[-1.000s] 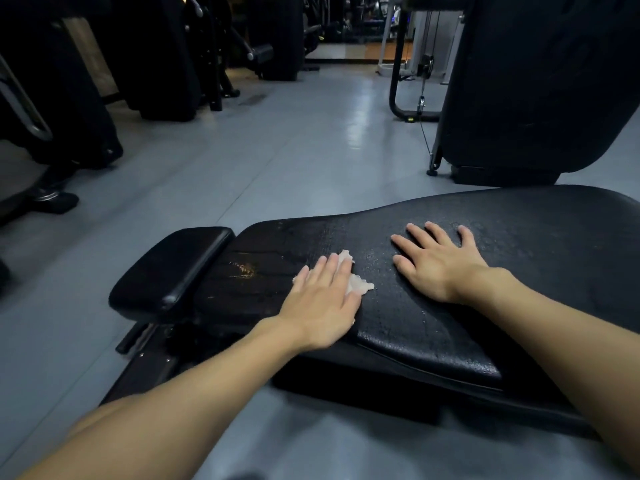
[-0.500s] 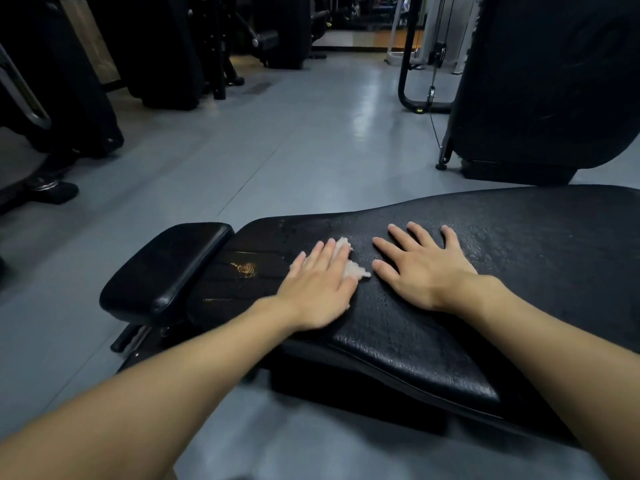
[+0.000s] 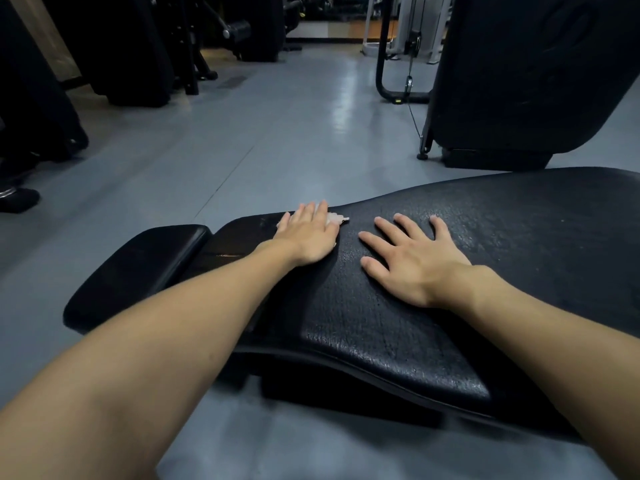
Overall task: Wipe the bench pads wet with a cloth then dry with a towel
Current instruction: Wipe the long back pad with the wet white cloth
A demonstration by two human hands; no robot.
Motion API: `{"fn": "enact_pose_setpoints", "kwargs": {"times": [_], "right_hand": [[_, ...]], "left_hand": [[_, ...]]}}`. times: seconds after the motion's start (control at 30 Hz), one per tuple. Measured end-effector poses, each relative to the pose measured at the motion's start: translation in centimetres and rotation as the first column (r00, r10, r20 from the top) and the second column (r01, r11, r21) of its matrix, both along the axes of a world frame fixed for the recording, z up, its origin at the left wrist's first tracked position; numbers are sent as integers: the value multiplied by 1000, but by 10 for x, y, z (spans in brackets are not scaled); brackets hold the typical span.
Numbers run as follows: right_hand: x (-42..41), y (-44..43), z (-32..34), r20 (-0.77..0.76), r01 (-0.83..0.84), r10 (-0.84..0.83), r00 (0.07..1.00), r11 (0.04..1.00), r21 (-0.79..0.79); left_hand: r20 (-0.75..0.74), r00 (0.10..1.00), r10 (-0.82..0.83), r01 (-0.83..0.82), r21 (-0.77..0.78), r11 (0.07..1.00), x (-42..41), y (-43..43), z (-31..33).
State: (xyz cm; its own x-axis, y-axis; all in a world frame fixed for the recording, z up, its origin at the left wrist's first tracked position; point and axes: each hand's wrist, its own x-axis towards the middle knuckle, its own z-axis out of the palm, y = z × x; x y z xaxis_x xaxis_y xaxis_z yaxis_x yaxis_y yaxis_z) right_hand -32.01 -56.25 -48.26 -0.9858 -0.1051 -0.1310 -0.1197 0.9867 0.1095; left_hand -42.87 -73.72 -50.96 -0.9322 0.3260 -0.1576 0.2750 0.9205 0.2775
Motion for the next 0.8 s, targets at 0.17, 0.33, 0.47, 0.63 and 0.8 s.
{"fn": "enact_pose_setpoints", "kwargs": {"times": [0.17,0.33,0.47,0.63,0.8], "right_hand": [[1,0,2,5,7,-7,1000,1000,-4],[3,-2,5,5,7,-7,1000,1000,-23],[4,-6,11,-24,0,1,1000,998,61],[-10,-38,8,-30,-60,58,998,997,-46],[-15,-46,-8,21,-72,73,997,996,-44]], "left_hand": [[6,999,-39,39,31,999,48,-24,-6],[-18,996,-84,85,69,994,114,-53,-6],[-91,991,-102,107,53,993,163,-76,-12],[-114,988,-108,114,46,992,181,-88,-17],[-70,992,-101,102,19,995,144,-83,-12]]}}
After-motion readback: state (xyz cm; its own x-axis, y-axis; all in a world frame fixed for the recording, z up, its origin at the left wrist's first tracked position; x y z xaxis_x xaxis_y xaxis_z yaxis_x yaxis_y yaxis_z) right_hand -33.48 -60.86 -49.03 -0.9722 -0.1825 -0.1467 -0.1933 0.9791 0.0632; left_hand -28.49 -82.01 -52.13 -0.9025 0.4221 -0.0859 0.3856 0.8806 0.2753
